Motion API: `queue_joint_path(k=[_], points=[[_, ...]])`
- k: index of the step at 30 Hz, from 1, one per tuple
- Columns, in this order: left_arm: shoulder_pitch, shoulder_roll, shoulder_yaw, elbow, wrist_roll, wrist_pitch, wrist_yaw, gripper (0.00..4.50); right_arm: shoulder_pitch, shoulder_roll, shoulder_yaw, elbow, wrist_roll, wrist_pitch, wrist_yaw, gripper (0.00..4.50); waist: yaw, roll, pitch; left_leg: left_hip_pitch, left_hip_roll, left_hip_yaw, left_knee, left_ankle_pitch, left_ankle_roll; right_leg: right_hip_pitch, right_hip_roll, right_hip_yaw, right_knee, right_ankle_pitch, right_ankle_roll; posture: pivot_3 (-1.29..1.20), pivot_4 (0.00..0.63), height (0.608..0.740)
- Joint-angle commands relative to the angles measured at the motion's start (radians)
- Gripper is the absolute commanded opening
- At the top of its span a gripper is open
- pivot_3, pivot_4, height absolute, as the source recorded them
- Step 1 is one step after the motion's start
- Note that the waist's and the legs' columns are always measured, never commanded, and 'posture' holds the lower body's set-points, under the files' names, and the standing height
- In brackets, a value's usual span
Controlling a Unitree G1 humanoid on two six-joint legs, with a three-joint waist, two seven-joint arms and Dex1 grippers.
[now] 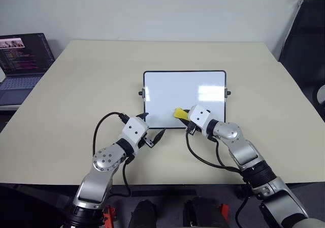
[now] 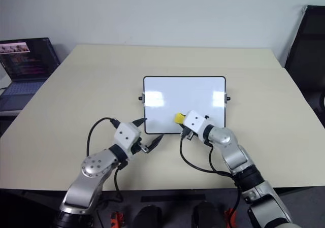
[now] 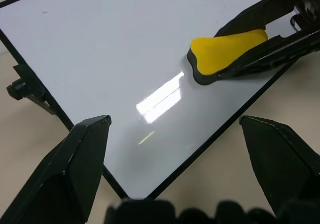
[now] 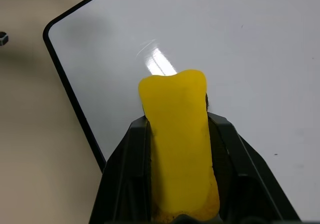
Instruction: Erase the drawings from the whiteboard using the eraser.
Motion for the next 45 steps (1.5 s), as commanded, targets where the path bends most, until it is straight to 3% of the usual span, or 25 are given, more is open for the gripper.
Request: queue_joint_path(k=[1, 7, 14, 21, 33, 39, 45], points=[[-0.025, -0.001, 0.001, -0.005, -0.002, -0.023, -0.002, 4.5, -0.025, -0.004, -0.014, 0.092, -0.035, 0.065, -0.022, 1.17, -0.004, 0.0, 0.0, 0.0, 0.0, 0.0, 0.0, 0.0, 0.0, 0.0, 0.0, 0.0, 0.0, 0.0, 0.0, 0.0, 0.15, 0.74], [-0.031, -0.003, -0.004, 0.0, -0.01, -0.032, -0.01, 4.5, -0.025, -0.019, -0.095, 0.059, 0.031, 0.062, -0.021, 1.17, -0.008, 0.0, 0.001, 0.0, 0.0, 0.0, 0.0, 0.0, 0.0, 0.0, 0.0, 0.0, 0.0, 0.0, 0.0, 0.0, 0.15, 0.74], [-0.032, 0.002, -0.005, 0.004, -0.012, -0.04, -0.02, 4.5, 0.11, -0.03, -0.218, -0.218, 0.233, 0.155, 0.062, 1.17, -0.001, 0.001, 0.001, -0.005, 0.0, 0.001, -0.001, -0.001, -0.001, -0.003, 0.0, 0.0, -0.002, 0.002, 0.006, 0.0, 0.15, 0.74], [-0.061, -0.014, 0.013, 0.036, -0.07, -0.034, -0.048, 4.5, 0.212, -0.073, -0.327, -0.492, 0.324, 0.339, 0.014, 1.17, -0.007, 0.001, 0.002, -0.019, 0.0, -0.001, -0.001, -0.001, -0.002, -0.016, 0.001, -0.001, -0.001, 0.001, 0.007, 0.0, 0.15, 0.74], [-0.243, -0.006, -0.069, 0.214, -0.239, -0.063, -0.398, 4.5, 0.331, -0.083, -0.615, -0.598, 0.398, 0.664, -0.204, 1.17, -0.008, 0.001, 0.002, -0.019, -0.001, 0.0, 0.0, -0.001, -0.002, -0.015, 0.002, -0.001, 0.0, 0.001, 0.007, 0.0, 0.15, 0.74], [-0.31, 0.015, -0.111, 0.292, -0.311, -0.014, -0.6, 4.5, 0.362, -0.097, -0.674, -0.582, 0.402, 0.751, -0.263, 1.17, -0.013, 0.001, 0.002, -0.019, 0.0, 0.001, -0.001, -0.001, -0.002, -0.016, 0.003, -0.001, -0.001, 0.001, 0.007, 0.0, 0.15, 0.74], [-0.357, 0.02, -0.136, 0.35, -0.308, -0.021, -0.7, 4.5, 0.376, -0.121, -0.691, -0.548, 0.413, 0.795, -0.27, 1.17, -0.014, 0.001, 0.002, -0.018, 0.0, 0.001, 0.0, -0.001, -0.001, -0.015, 0.004, -0.001, 0.001, 0.001, 0.007, 0.0, 0.15, 0.74]])
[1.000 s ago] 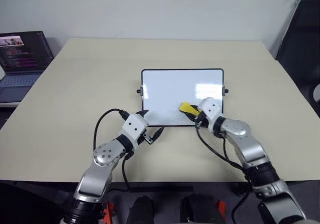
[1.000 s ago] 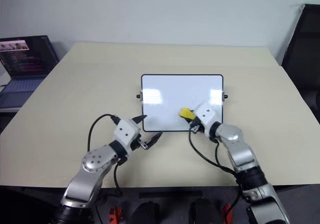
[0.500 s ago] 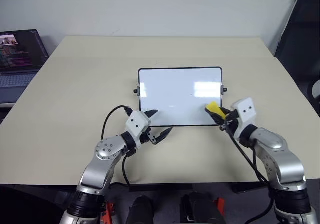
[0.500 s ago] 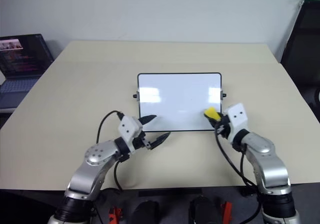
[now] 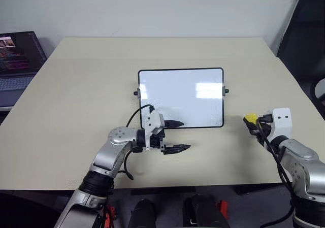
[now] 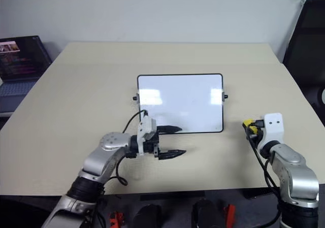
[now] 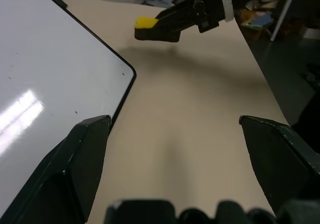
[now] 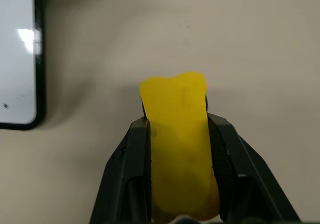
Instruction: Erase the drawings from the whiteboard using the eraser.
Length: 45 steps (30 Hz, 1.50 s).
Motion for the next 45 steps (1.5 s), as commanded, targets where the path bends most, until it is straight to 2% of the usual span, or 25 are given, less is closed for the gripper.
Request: queue_joint_path(k=[1, 6, 14, 19, 23, 24, 32, 36, 38, 41, 45], points=[[-0.041, -0.001, -0.009, 0.01, -0.019, -0.019, -0.058, 4.5, -0.004, -0.019, -0.032, 0.005, 0.016, 0.021, -0.005, 1.17, 0.001, 0.0, 0.0, 0.0, 0.0, 0.0, 0.0, 0.0, 0.0, 0.0, 0.0, 0.0, 0.0, 0.0, 0.0, 0.0, 0.15, 0.74], [-0.072, -0.01, -0.018, 0.066, 0.022, -0.085, -0.077, 4.5, -0.007, -0.038, -0.025, 0.045, 0.005, 0.01, 0.0, 1.17, 0.001, 0.0, 0.0, -0.001, 0.0, 0.0, 0.0, 0.0, 0.0, 0.0, 0.0, 0.0, 0.0, 0.0, 0.0, 0.0, 0.15, 0.74], [-0.068, -0.01, -0.015, 0.066, 0.025, -0.093, -0.075, 4.5, -0.029, -0.045, -0.034, 0.071, 0.014, -0.001, 0.001, 1.17, 0.001, 0.0, 0.0, 0.0, 0.0, 0.0, 0.0, 0.0, 0.0, 0.0, 0.0, 0.0, 0.0, 0.0, 0.0, 0.0, 0.15, 0.74], [-0.066, -0.012, -0.015, 0.061, 0.026, -0.092, -0.068, 4.5, -0.036, -0.041, -0.046, 0.065, 0.024, 0.007, -0.005, 2.78, 0.001, 0.0, 0.0, 0.0, 0.0, 0.0, 0.0, 0.0, 0.0, 0.0, 0.0, 0.0, 0.0, 0.0, 0.0, 0.0, 0.15, 0.74], [-0.066, -0.013, -0.014, 0.064, 0.027, -0.094, -0.066, 4.5, -0.048, -0.042, -0.044, 0.063, 0.025, 0.011, -0.015, 4.29, 0.001, 0.0, 0.0, 0.0, 0.0, 0.0, 0.0, 0.0, 0.0, 0.0, 0.0, 0.001, 0.001, 0.0, 0.0, 0.0, 0.15, 0.74], [-0.066, -0.013, -0.014, 0.064, 0.028, -0.094, -0.066, 4.5, -0.05, -0.045, -0.041, 0.063, 0.015, 0.005, -0.026, 4.47, 0.001, 0.0, 0.0, 0.0, 0.0, 0.0, 0.0, 0.0, 0.0, 0.0, 0.0, 0.001, 0.001, 0.0, 0.0, 0.0, 0.15, 0.74], [-0.042, -0.011, -0.003, 0.039, 0.039, -0.1, -0.029, 4.5, -0.051, -0.024, -0.06, -0.003, 0.048, -0.049, -0.03, 4.47, 0.001, 0.0, 0.0, 0.0, 0.0, 0.0, 0.0, 0.0, 0.0, 0.0, 0.0, 0.001, 0.001, 0.0, 0.0, 0.0, 0.15, 0.74], [-0.001, -0.045, 0.074, 0.036, 0.102, -0.128, 0.201, 4.5, 0.032, 0.052, -0.081, -0.095, 0.088, -0.123, -0.027, 4.47, 0.003, 0.0, 0.0, 0.0, 0.001, -0.001, 0.0, 0.0, 0.0, 0.0, 0.0, 0.001, 0.001, 0.0, 0.0, 0.0, 0.15, 0.74], [0.029, -0.066, 0.114, 0.01, 0.114, -0.081, 0.316, 4.5, 0.088, 0.073, -0.082, -0.128, 0.079, -0.181, -0.029, 4.47, 0.004, 0.001, 0.0, -0.001, 0.001, -0.002, 0.0, 0.0, 0.0, 0.0, 0.0, 0.001, 0.001, 0.0, 0.0, 0.0, 0.15, 0.74], [0.133, -0.09, 0.133, -0.064, 0.183, -0.071, 0.476, 4.5, 0.186, 0.126, -0.085, -0.173, 0.075, -0.324, -0.018, 4.47, 0.004, 0.002, -0.001, 0.0, 0.001, -0.001, 0.001, 0.0, 0.0, 0.001, 0.0, 0.002, 0.0, 0.0, 0.0, 0.0, 0.15, 0.74], [0.217, -0.17, 0.182, -0.134, 0.251, -0.062, 0.707, 4.5, 0.29, 0.171, -0.06, -0.2, 0.04, -0.559, 0.012, 4.47, 0.005, 0.002, -0.001, 0.001, 0.0, -0.001, 0.001, 0.0, 0.0, 0.002, -0.001, 0.003, 0.001, 0.0, 0.001, 0.0, 0.15, 0.74]])
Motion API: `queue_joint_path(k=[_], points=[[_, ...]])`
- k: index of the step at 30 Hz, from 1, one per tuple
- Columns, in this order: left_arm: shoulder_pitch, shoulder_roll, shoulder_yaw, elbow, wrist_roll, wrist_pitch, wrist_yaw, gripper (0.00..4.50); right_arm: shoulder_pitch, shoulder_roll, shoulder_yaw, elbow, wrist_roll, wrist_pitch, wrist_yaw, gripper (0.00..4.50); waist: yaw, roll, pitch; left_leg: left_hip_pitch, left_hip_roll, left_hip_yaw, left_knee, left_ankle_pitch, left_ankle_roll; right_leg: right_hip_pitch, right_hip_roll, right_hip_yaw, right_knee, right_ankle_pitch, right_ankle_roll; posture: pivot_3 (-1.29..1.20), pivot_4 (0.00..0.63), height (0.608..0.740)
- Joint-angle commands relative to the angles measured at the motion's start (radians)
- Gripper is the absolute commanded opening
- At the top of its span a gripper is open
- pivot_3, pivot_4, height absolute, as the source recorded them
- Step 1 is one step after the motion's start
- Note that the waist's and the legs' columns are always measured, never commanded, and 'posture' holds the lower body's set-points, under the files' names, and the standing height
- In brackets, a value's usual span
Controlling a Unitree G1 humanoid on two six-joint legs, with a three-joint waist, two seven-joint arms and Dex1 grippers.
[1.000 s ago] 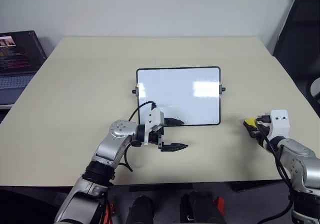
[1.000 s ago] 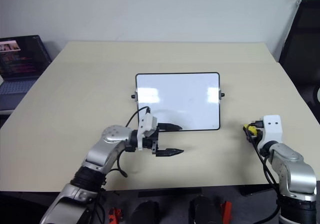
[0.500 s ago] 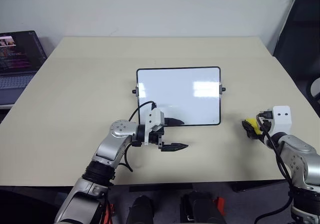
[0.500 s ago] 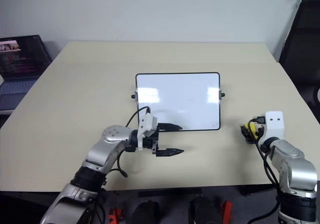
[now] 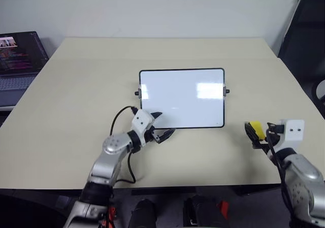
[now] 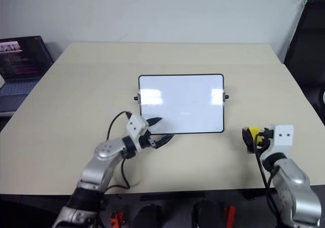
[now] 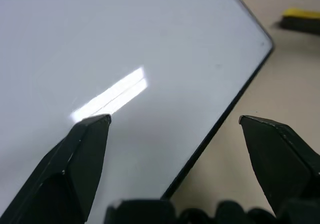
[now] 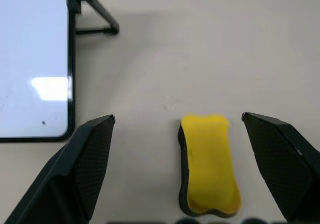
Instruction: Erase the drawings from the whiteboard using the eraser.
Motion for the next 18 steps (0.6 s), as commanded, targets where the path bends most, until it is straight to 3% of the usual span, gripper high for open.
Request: queue_joint_path(k=[1, 4, 8, 12, 18], points=[[0.06, -0.067, 0.063, -0.101, 0.081, 0.007, 0.239, 4.5, 0.087, 0.027, 0.01, -0.069, -0.043, -0.21, 0.017, 4.47, 0.0, 0.0, 0.0, 0.001, 0.0, 0.0, 0.0, 0.0, 0.0, 0.001, 0.0, 0.0, 0.001, 0.0, 0.0, 0.0, 0.15, 0.74], [0.123, -0.119, 0.097, -0.179, 0.133, 0.031, 0.384, 4.5, 0.153, 0.082, 0.026, -0.051, -0.061, -0.287, -0.012, 4.47, -0.002, -0.001, 0.0, 0.014, 0.001, -0.001, -0.002, 0.0, 0.0, 0.013, 0.0, -0.001, -0.002, -0.001, -0.001, 0.0, 0.15, 0.74], [0.213, -0.153, 0.103, -0.268, 0.181, 0.056, 0.479, 4.5, 0.254, 0.137, 0.079, -0.075, -0.076, -0.364, -0.017, 4.47, -0.002, 0.0, -0.001, 0.015, 0.001, 0.0, -0.001, 0.0, 0.0, 0.013, 0.0, 0.0, -0.001, -0.002, -0.003, 0.0, 0.15, 0.74], [0.299, -0.167, 0.094, -0.332, 0.208, 0.061, 0.522, 4.5, 0.331, 0.178, 0.117, -0.084, -0.089, -0.402, -0.038, 4.47, 0.0, 0.0, -0.001, 0.014, 0.001, 0.0, -0.002, -0.001, -0.001, 0.013, 0.0, 0.0, -0.002, -0.002, -0.003, 0.0, 0.15, 0.74], [0.334, -0.166, 0.093, -0.345, 0.218, 0.069, 0.536, 4.5, 0.318, 0.178, 0.13, -0.074, -0.084, -0.398, -0.065, 4.47, 0.0, 0.0, -0.001, 0.015, 0.0, 0.0, -0.001, -0.001, -0.002, 0.013, -0.004, -0.001, -0.002, -0.006, -0.009, 0.0, 0.15, 0.74]])
